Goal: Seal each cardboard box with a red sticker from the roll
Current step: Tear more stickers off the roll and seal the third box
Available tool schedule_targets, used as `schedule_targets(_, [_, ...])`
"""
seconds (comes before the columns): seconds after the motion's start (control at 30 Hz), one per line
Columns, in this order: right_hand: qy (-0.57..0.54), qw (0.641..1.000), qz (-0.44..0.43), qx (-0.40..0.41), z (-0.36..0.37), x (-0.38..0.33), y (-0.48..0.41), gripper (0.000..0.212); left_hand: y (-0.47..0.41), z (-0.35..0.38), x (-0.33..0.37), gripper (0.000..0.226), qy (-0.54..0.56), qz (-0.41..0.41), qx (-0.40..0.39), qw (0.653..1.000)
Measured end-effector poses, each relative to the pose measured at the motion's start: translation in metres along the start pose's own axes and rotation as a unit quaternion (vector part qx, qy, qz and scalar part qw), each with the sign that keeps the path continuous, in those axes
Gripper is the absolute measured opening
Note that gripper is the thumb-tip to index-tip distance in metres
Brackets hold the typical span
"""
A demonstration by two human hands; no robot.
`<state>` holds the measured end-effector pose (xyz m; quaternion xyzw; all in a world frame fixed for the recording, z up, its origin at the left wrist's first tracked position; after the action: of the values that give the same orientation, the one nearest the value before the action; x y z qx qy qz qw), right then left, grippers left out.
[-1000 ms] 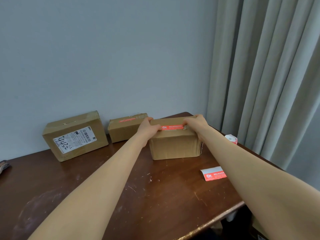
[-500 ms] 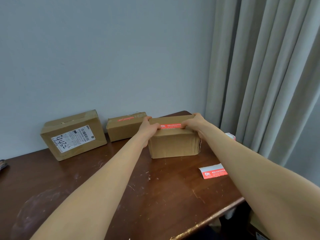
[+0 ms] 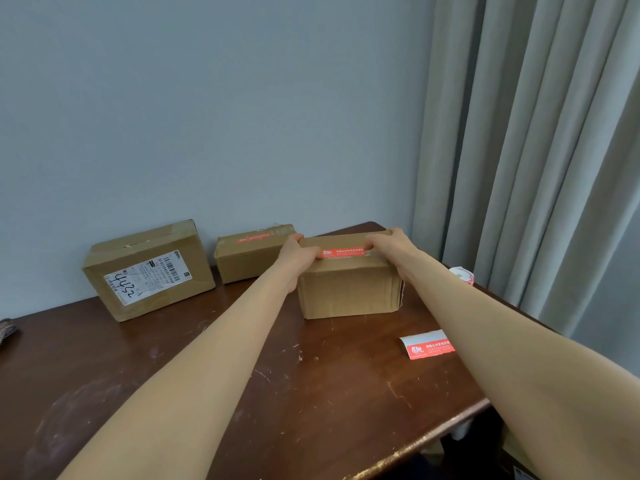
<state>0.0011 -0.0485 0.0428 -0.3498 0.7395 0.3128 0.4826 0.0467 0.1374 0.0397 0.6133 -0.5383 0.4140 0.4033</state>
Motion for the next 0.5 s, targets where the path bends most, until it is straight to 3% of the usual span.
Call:
schedule_targets(0.1, [0.005,1.0,-0.004,0.006,0.0,0.001,-0.0018,0.077,0.0017,-0.0009,-0.0015,0.077,0.017,-0.006,-0.025,1.0])
schedule_targets(0.3, [0.004,1.0,-0.012,0.01,0.0008,0.0006,-0.003,0.08,0.0043,-0.0006,0.0006,0.067,0.007,0.011,-0.017,1.0])
schedule_targets(0.5, [0.01,0.999,-0.024,0.018,0.0007,0.0024,-0.0062,0.082,0.0025,0.0004,-0.0017,0.072,0.029,0.005,-0.002,1.0])
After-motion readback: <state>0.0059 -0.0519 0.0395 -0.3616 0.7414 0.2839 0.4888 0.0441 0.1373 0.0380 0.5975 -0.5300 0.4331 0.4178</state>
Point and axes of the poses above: each hand's wrist, its own y-axis away from the middle knuckle, its own z-axis out of the palm, x = y × z, the point moved 5 cm from there along -y, towards the middle knuckle, and after that the axes turned 11 degrees about x, right-handed, at the moved point
